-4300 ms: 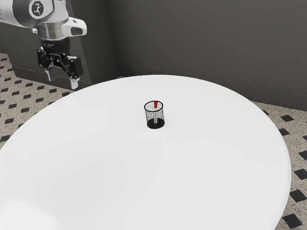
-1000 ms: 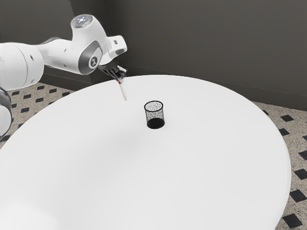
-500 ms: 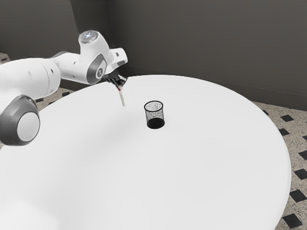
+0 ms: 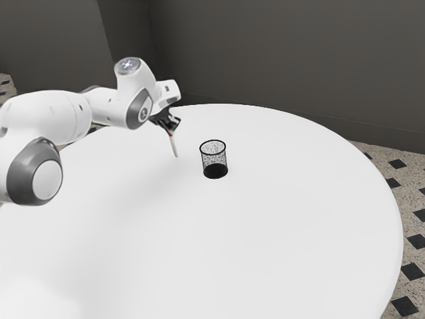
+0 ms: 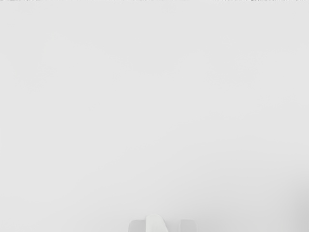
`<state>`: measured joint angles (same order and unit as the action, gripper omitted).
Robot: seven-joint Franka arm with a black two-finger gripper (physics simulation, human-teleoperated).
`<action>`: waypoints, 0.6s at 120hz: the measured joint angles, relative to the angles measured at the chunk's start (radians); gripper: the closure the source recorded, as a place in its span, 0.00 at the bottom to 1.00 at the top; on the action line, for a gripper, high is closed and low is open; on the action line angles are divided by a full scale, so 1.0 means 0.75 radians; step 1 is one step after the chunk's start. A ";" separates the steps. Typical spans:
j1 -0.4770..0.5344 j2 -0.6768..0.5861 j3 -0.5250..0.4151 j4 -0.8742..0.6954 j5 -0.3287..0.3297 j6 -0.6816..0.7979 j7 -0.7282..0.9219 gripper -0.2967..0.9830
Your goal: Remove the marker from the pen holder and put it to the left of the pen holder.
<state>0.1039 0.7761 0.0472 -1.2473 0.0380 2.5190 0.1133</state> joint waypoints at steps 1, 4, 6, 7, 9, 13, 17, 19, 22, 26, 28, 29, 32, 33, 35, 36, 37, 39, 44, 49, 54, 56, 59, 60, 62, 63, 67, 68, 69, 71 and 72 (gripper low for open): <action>0.000 0.001 0.000 0.000 0.000 0.002 0.000 0.85; 0.000 0.004 0.000 0.000 -0.001 0.010 0.001 0.85; 0.000 0.008 0.000 0.000 -0.001 0.016 0.002 0.85; 0.000 0.010 0.000 0.000 -0.002 0.019 0.003 0.85; 0.000 0.012 0.000 0.000 -0.002 0.025 0.003 0.85; 0.000 0.016 0.000 -0.001 -0.003 0.036 0.005 0.85; 0.000 0.019 0.000 -0.001 -0.004 0.046 0.007 0.85; 0.000 0.020 0.000 -0.001 -0.005 0.050 0.008 0.85; 0.000 0.020 -0.003 -0.001 -0.006 0.056 0.010 0.81; 0.000 0.020 -0.012 -0.002 -0.011 0.062 0.017 0.75; 0.000 0.019 -0.014 -0.002 -0.015 0.065 0.021 0.72; 0.000 0.019 -0.016 -0.003 -0.016 0.066 0.023 0.71; 0.000 0.017 -0.018 -0.006 -0.020 0.069 0.029 0.66; 0.000 0.016 -0.019 -0.008 -0.022 0.070 0.031 0.65; 0.000 0.014 -0.020 -0.010 -0.024 0.072 0.034 0.62; 0.000 0.013 -0.020 -0.011 -0.025 0.073 0.036 0.61; 0.000 0.012 -0.020 -0.012 -0.025 0.074 0.038 0.59; 0.000 0.008 -0.021 -0.015 -0.027 0.075 0.042 0.56; 0.001 -0.008 -0.020 -0.025 -0.029 0.079 0.050 0.51; 0.000 -0.069 -0.018 -0.076 -0.030 0.081 0.058 0.46; -0.001 -0.201 -0.016 -0.210 -0.034 0.083 0.066 0.42; 0.001 -0.264 -0.016 -0.270 -0.036 0.083 0.068 0.40; -0.002 -0.385 -0.015 -0.362 -0.039 0.067 0.072 0.38; -0.002 -0.426 -0.015 -0.386 -0.039 0.054 0.074 0.38; -0.004 -0.513 -0.016 -0.419 -0.041 0.011 0.076 0.37; -0.004 -0.557 -0.016 -0.432 -0.042 -0.015 0.077 0.36; -0.002 -0.716 -0.015 -0.466 -0.042 -0.131 0.081 0.34; -0.001 -0.749 -0.015 -0.472 -0.042 -0.161 0.082 0.34; -0.001 -0.787 -0.013 -0.476 -0.041 -0.195 0.083 0.33; 0.000 -0.854 -0.009 -0.483 -0.039 -0.261 0.084 0.33; 0.001 -0.882 -0.008 -0.486 -0.039 -0.292 0.085 0.32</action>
<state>0.1045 0.1148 0.0412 -1.6118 0.0092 2.3000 0.1772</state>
